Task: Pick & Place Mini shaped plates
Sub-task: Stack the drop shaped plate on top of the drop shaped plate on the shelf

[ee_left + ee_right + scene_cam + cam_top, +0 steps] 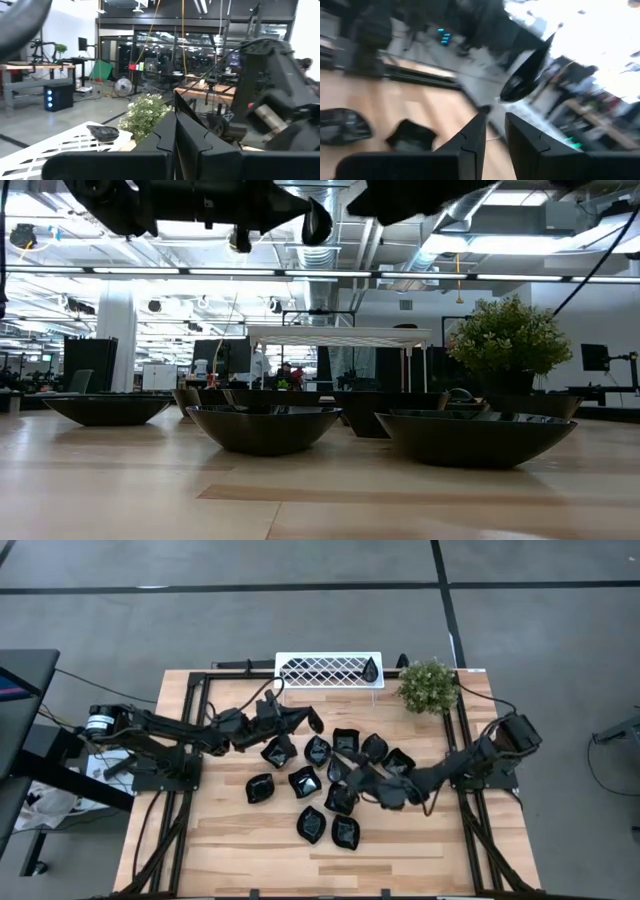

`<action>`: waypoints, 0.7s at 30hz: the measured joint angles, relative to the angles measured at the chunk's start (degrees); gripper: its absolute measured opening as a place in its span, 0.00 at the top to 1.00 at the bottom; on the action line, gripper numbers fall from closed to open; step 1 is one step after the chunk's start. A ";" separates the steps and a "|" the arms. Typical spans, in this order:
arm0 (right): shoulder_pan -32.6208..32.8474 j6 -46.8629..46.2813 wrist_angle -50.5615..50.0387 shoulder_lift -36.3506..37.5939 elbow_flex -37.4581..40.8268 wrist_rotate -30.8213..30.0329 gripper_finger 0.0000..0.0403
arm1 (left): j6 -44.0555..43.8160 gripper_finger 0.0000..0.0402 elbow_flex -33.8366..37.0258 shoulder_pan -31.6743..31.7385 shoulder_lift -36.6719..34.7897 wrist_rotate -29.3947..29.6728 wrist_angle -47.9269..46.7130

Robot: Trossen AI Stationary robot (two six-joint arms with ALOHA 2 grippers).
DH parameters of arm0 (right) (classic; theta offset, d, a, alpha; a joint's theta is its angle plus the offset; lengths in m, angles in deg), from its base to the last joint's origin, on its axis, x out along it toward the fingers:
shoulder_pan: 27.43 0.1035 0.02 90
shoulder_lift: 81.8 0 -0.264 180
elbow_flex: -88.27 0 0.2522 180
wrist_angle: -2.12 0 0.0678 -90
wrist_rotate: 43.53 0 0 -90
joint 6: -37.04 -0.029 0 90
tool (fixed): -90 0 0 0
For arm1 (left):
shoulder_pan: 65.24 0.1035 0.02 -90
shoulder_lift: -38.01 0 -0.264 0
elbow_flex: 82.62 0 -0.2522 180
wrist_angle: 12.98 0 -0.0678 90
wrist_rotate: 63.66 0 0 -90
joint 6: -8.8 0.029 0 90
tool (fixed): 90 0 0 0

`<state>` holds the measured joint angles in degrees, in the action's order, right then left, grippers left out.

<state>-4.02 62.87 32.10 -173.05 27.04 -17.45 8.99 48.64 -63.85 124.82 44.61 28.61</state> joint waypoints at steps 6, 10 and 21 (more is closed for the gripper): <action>0.69 4.18 1.38 0.07 -0.07 -5.21 0.83 | 0.00 0.98 -1.27 -0.30 1.37 0.17 0.28; 0.12 4.80 1.55 0.13 -0.50 -5.22 0.83 | 0.02 0.98 -1.80 -0.48 2.07 0.15 0.18; -2.26 13.39 1.92 0.17 -5.41 -5.08 0.83 | 0.02 0.98 -2.05 -0.44 2.58 0.18 0.02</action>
<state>-6.28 76.25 34.02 -172.87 21.63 -22.52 9.01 46.59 -64.29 127.40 44.79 28.63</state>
